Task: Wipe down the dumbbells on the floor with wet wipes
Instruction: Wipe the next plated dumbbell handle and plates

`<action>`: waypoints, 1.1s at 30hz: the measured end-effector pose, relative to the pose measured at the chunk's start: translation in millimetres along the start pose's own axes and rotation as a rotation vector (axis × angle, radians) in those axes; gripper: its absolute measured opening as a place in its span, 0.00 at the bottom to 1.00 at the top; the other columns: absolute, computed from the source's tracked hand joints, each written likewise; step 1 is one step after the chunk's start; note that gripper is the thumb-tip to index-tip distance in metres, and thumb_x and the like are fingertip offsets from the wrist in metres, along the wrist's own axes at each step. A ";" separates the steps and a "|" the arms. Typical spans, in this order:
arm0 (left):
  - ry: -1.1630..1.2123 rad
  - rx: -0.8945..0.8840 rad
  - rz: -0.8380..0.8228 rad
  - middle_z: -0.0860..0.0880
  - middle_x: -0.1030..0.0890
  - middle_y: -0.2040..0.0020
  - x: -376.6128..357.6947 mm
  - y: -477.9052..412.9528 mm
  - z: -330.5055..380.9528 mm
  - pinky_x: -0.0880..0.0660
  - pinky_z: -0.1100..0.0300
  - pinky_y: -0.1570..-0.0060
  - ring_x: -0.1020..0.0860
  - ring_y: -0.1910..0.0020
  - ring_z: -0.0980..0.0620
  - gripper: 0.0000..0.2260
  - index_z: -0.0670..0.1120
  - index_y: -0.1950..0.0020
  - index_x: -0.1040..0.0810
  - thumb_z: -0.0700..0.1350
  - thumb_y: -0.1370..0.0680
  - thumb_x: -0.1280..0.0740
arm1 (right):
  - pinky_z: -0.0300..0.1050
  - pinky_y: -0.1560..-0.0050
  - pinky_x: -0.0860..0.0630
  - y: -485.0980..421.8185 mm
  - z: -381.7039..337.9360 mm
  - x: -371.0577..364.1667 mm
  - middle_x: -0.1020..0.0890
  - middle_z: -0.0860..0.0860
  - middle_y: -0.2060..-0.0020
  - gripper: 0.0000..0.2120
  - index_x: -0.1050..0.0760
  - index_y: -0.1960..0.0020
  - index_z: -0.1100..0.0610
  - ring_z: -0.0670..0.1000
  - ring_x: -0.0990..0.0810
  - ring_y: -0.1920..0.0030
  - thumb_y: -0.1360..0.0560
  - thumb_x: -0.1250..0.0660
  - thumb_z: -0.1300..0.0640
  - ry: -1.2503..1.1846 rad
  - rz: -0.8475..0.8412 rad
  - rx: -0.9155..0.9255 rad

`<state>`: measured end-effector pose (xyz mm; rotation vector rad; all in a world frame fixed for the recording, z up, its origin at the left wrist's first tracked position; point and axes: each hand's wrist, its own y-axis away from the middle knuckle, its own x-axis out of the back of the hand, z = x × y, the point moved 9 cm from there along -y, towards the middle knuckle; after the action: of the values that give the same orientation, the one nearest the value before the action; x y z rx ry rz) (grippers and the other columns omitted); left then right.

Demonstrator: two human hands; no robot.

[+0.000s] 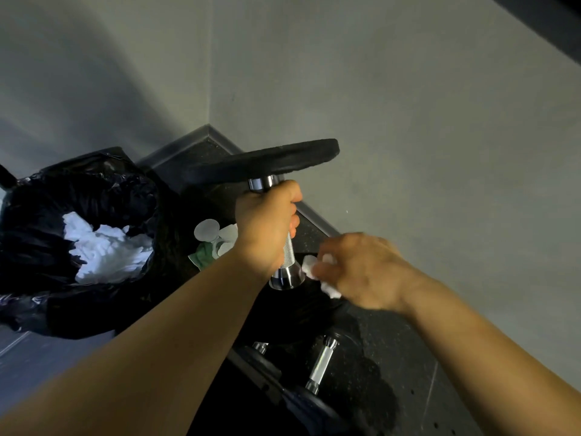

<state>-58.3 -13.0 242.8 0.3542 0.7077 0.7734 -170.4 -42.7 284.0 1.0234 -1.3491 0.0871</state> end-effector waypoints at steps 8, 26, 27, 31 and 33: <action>-0.043 -0.036 0.005 0.52 0.45 0.77 0.1 3.4 4.3 0.50 0.57 0.69 0.49 0.73 0.52 0.24 0.51 0.79 0.45 0.32 0.30 0.38 | 0.43 0.45 0.36 27.4 -25.3 1.3 0.28 0.42 0.68 0.11 0.32 0.60 0.49 0.43 0.30 0.65 0.21 0.42 0.46 0.104 0.004 0.086; 0.232 0.113 -0.250 0.52 0.34 0.74 -22.4 -2.7 -0.6 0.36 0.67 0.78 0.36 0.78 0.57 0.14 0.47 0.68 0.36 0.37 0.26 0.37 | 0.38 0.70 0.31 -29.4 56.9 -7.3 0.24 0.43 0.78 0.11 0.26 0.63 0.58 0.48 0.26 0.74 0.26 0.30 0.54 -0.731 0.004 -0.306; 0.253 0.065 -0.154 0.52 0.32 0.72 -12.3 -7.9 0.4 0.34 0.66 0.77 0.34 0.76 0.57 0.11 0.47 0.66 0.34 0.38 0.27 0.35 | 0.37 0.73 0.32 -24.4 59.0 0.3 0.22 0.45 0.76 0.09 0.25 0.60 0.60 0.49 0.25 0.75 0.25 0.31 0.55 -0.694 0.098 -0.362; 0.269 0.094 0.139 0.53 0.32 0.71 23.9 -18.8 -16.9 0.33 0.64 0.74 0.33 0.76 0.56 0.11 0.47 0.65 0.33 0.42 0.29 0.30 | 0.43 0.70 0.38 3.8 46.1 33.8 0.27 0.52 0.66 0.10 0.32 0.58 0.59 0.56 0.28 0.64 0.23 0.39 0.53 -0.365 0.425 -0.422; 0.278 0.156 0.159 0.53 0.34 0.73 27.5 -19.9 -23.8 0.36 0.64 0.75 0.35 0.79 0.56 0.13 0.48 0.67 0.35 0.44 0.30 0.30 | 0.44 0.65 0.36 18.8 30.1 41.8 0.29 0.52 0.66 0.11 0.33 0.58 0.59 0.57 0.29 0.62 0.21 0.44 0.53 -0.295 0.508 -0.358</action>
<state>-50.8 -5.2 202.8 0.4534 1.0140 0.9315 -192.3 -71.6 325.2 0.3858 -1.7959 0.0721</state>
